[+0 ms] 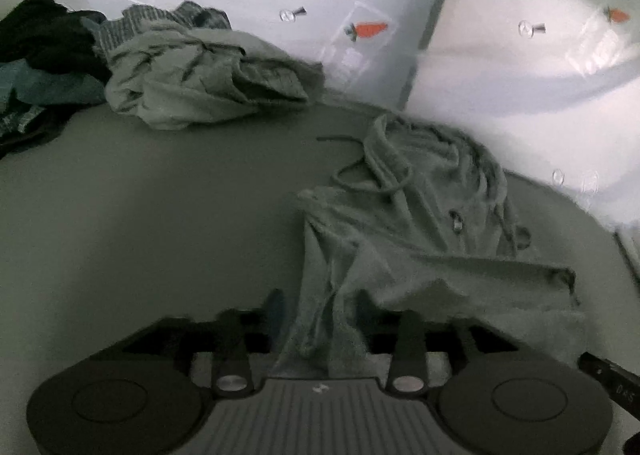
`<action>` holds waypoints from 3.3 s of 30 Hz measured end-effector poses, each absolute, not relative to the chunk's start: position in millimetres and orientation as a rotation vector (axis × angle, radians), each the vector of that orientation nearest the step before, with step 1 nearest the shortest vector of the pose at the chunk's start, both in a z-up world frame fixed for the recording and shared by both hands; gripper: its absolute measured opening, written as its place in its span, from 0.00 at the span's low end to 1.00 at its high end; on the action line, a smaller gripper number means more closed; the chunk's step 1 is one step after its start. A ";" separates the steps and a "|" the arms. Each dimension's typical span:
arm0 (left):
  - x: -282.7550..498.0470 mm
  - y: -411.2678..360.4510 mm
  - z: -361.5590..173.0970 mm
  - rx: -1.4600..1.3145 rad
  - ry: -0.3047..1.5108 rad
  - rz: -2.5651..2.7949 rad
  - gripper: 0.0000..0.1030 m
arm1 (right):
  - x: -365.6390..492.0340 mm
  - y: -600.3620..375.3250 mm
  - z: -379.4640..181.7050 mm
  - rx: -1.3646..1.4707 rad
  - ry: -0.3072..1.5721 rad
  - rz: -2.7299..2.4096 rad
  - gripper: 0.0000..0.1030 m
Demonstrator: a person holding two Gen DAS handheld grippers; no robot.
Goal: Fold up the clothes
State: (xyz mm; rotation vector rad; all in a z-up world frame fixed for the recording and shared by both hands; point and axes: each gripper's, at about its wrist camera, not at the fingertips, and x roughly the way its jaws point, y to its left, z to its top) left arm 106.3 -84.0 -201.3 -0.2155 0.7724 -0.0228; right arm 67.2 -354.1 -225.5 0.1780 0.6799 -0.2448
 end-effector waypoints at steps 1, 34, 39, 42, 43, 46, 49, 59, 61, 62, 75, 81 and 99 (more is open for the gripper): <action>108.2 -85.5 -203.7 -0.204 0.781 -0.023 0.59 | 66.3 -353.5 -224.6 0.186 0.667 -0.240 0.58; 380.5 -149.3 -177.9 0.103 0.792 -0.024 0.89 | 335.4 -384.4 -198.4 0.007 0.717 -0.219 1.00; 420.0 -159.9 -223.0 0.182 0.859 -0.002 0.89 | 376.8 -385.7 -243.4 -0.087 0.803 -0.263 1.00; 423.6 -155.8 -225.2 0.178 0.859 0.047 0.92 | 379.6 -390.0 -249.8 -0.098 0.815 -0.316 1.00; 424.8 -154.4 -226.0 0.176 0.859 0.063 0.92 | 375.7 -391.8 -247.1 -0.100 0.802 -0.349 1.00; 417.6 -148.8 -216.9 0.188 0.830 0.114 0.92 | 358.5 -398.3 -232.0 -0.104 0.765 -0.413 1.00; 393.2 -140.4 -189.8 0.214 0.761 0.160 0.92 | 333.6 -403.3 -211.5 -0.109 0.726 -0.457 1.00; 266.7 -115.9 -104.6 0.113 0.600 0.224 0.92 | 213.7 -388.9 -146.7 -0.049 0.546 -0.474 1.00; 244.9 -113.3 -102.2 0.106 0.599 0.226 0.92 | 194.3 -389.8 -145.1 -0.036 0.530 -0.472 1.00; 234.8 -111.9 -102.3 0.106 0.599 0.226 0.92 | 186.0 -390.0 -144.6 -0.030 0.526 -0.470 1.00; 143.8 -101.8 -132.6 0.131 0.673 0.220 0.92 | 104.3 -390.6 -164.1 -0.057 0.567 -0.456 1.00; 125.3 -99.6 -155.3 0.207 0.757 0.167 0.91 | 86.5 -386.1 -185.2 -0.084 0.644 -0.454 1.00; 109.5 -77.2 -114.8 0.001 0.736 -0.168 0.96 | 63.8 -360.4 -165.6 -0.034 0.624 -0.255 1.00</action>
